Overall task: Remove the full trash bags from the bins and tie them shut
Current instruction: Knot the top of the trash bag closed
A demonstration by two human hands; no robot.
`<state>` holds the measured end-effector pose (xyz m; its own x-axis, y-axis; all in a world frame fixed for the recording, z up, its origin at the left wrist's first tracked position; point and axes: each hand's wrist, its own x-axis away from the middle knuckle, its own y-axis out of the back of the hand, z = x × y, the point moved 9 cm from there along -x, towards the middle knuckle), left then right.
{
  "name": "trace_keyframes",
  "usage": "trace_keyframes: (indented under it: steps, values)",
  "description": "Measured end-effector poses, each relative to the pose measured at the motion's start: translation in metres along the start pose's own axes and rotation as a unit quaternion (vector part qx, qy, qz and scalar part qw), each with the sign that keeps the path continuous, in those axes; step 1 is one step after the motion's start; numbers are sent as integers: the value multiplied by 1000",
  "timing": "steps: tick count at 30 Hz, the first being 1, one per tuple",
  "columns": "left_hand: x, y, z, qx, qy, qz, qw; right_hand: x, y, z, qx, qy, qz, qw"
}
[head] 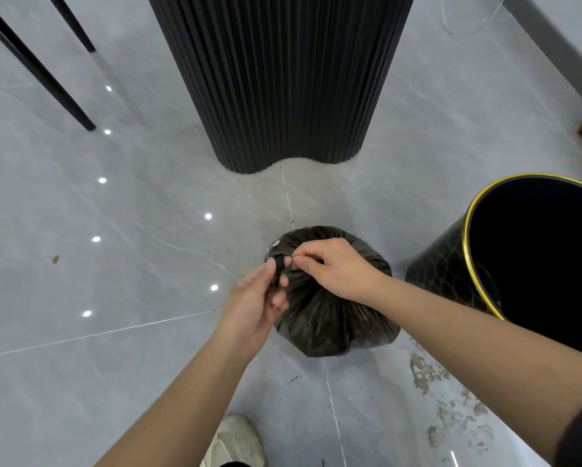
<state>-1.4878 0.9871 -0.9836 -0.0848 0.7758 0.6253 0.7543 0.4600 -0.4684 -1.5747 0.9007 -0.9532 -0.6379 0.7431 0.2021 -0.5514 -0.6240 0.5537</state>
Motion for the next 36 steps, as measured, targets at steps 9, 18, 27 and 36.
trace_keyframes:
  steps: [9,18,27,36]
  values:
    - [4,-10,-33,-624,-277,-11,731,4,-5,-3,-14,-33,66,997]
    - [-13,8,-47,-582,-182,-22,792,8,-6,3,57,25,69,996]
    - [-3,7,-23,-327,67,44,942,8,-1,12,89,57,26,994]
    - [-2,2,-5,-33,34,56,997,7,5,8,72,38,7,997]
